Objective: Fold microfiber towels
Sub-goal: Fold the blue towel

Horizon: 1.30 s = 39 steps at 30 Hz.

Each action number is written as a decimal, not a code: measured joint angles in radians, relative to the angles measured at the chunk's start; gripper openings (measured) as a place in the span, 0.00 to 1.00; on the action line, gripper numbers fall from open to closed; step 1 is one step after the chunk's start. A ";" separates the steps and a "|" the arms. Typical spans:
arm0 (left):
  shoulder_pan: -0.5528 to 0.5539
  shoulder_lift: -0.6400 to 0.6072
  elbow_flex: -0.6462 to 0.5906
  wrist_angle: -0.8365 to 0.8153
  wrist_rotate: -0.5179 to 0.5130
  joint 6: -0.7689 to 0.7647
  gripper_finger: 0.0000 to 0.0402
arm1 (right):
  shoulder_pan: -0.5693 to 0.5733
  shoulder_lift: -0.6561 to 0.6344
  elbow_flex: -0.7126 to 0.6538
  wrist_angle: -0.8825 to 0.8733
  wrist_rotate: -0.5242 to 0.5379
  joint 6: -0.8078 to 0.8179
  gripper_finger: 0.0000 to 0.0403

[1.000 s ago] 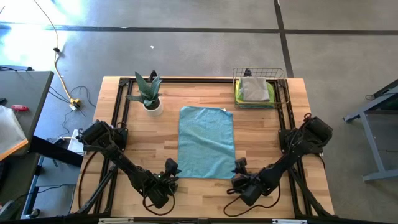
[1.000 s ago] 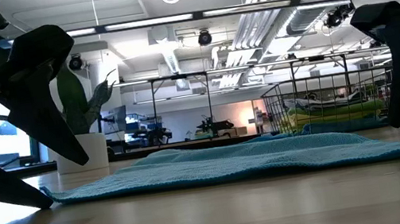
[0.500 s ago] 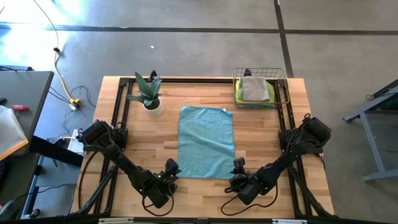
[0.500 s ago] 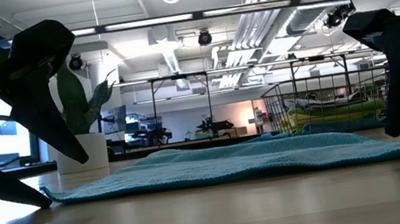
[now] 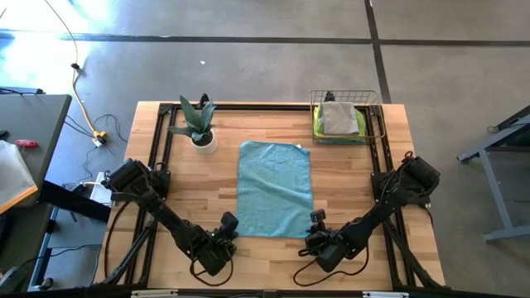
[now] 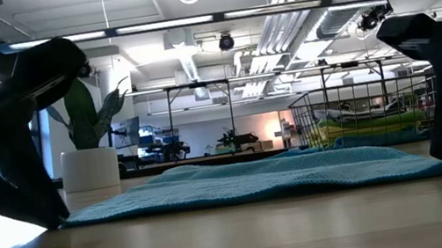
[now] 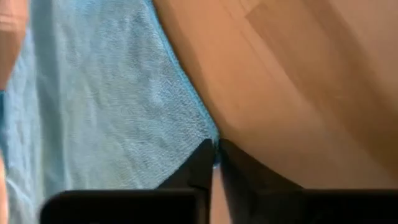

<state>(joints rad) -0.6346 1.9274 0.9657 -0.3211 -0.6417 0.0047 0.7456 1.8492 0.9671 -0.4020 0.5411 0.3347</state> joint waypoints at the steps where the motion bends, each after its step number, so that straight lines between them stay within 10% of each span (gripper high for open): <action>1: 0.000 0.000 0.000 0.000 0.008 -0.008 0.04 | 0.000 0.000 0.000 0.003 0.000 0.000 0.17; 11: -0.010 -0.025 0.018 -0.012 0.031 -0.160 0.01 | -0.009 0.000 0.025 0.016 -0.089 0.087 0.02; 21: -0.013 -0.103 0.225 -0.091 0.399 -0.314 0.00 | -0.023 -0.003 0.250 -0.043 -0.468 0.154 0.00; 39: 0.139 -0.109 0.292 -0.547 0.011 -0.392 0.00 | -0.245 -0.005 0.339 -0.630 -0.146 0.057 0.00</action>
<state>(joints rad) -0.4953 1.8187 1.2573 -0.8680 -0.6311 -0.3875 0.5008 1.8442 1.3059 -1.0319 0.3949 0.3919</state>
